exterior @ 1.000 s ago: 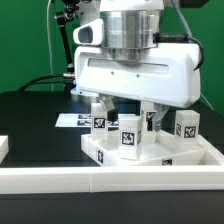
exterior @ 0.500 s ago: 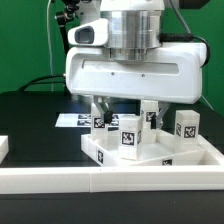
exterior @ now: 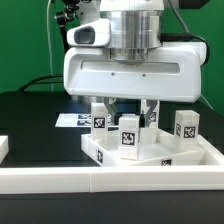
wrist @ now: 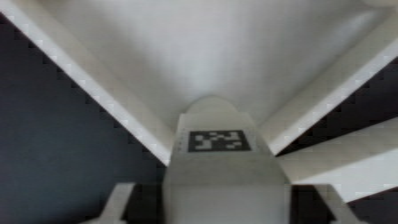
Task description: Assemble square table
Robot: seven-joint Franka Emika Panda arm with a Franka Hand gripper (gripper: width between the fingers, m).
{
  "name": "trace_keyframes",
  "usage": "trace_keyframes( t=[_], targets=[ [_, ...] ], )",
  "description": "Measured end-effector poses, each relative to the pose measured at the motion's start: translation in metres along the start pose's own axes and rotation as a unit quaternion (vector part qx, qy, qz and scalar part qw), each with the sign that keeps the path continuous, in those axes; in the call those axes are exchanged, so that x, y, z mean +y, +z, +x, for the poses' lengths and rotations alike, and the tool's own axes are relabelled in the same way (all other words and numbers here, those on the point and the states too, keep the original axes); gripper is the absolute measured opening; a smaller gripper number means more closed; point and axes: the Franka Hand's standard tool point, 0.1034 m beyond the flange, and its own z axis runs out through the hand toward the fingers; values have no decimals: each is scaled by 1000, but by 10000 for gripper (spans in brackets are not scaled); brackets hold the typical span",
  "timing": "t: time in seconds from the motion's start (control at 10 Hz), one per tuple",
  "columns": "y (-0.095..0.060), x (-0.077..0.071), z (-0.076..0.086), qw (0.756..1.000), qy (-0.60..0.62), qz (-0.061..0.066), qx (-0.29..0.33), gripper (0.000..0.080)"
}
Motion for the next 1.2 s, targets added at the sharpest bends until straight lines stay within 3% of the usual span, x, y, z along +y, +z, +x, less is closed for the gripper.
trace_keyframes(
  t=[0.6,0.8,0.9,1.2],
  targets=[
    [0,0,0,988,153,1,0,288],
    [1,0,2,969,248,15,14,290],
    [1,1,2,946,324,26,23,290],
    [1,1,2,908,417,33,26,290]
  ],
)
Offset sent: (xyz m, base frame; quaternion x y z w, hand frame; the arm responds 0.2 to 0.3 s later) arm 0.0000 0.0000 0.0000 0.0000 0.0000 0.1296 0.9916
